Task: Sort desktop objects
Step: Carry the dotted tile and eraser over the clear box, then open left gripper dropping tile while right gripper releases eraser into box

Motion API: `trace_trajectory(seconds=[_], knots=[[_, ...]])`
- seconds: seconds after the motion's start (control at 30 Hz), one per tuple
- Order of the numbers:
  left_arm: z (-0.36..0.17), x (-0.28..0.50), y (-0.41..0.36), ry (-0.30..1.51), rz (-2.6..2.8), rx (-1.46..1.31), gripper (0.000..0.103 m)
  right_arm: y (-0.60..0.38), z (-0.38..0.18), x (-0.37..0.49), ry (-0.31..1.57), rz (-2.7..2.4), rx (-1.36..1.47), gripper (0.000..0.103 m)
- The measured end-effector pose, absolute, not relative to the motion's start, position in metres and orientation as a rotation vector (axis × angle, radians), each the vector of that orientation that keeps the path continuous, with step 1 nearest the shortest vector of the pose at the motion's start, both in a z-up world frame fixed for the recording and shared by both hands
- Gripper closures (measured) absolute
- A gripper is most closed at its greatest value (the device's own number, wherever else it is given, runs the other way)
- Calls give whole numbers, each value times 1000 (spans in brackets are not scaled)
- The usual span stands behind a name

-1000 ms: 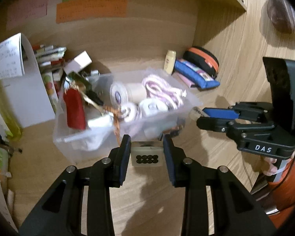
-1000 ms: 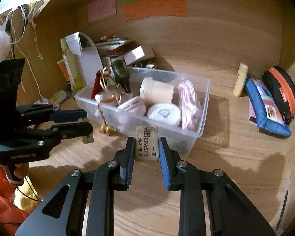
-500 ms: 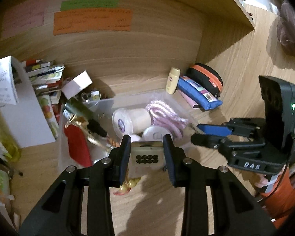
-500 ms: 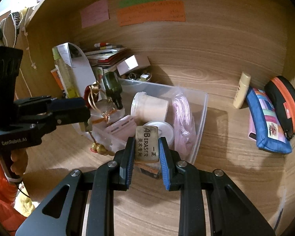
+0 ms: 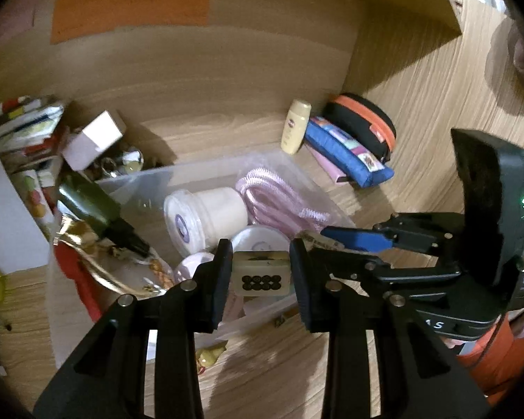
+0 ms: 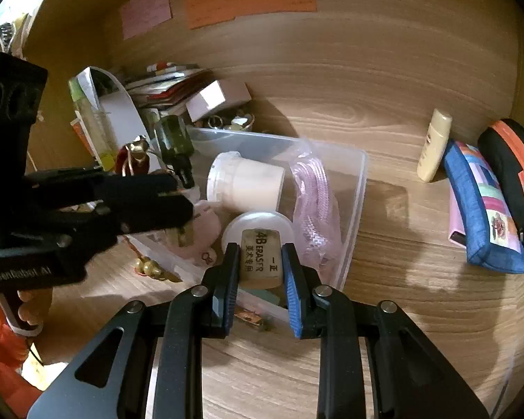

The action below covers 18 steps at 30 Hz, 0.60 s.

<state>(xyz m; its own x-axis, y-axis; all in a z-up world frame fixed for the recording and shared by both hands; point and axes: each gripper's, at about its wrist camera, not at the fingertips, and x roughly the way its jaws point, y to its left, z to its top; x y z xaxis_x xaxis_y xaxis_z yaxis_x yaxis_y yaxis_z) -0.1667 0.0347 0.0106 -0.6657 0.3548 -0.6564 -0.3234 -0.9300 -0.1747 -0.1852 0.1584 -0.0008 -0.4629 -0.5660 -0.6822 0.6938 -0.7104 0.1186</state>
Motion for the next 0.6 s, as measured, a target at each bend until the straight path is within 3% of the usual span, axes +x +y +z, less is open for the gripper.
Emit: trace_trajectory(seconds=[0.6], knots=[[14, -156, 45, 31, 2612, -982, 70, 161, 7, -170, 277, -2240, 886, 81]])
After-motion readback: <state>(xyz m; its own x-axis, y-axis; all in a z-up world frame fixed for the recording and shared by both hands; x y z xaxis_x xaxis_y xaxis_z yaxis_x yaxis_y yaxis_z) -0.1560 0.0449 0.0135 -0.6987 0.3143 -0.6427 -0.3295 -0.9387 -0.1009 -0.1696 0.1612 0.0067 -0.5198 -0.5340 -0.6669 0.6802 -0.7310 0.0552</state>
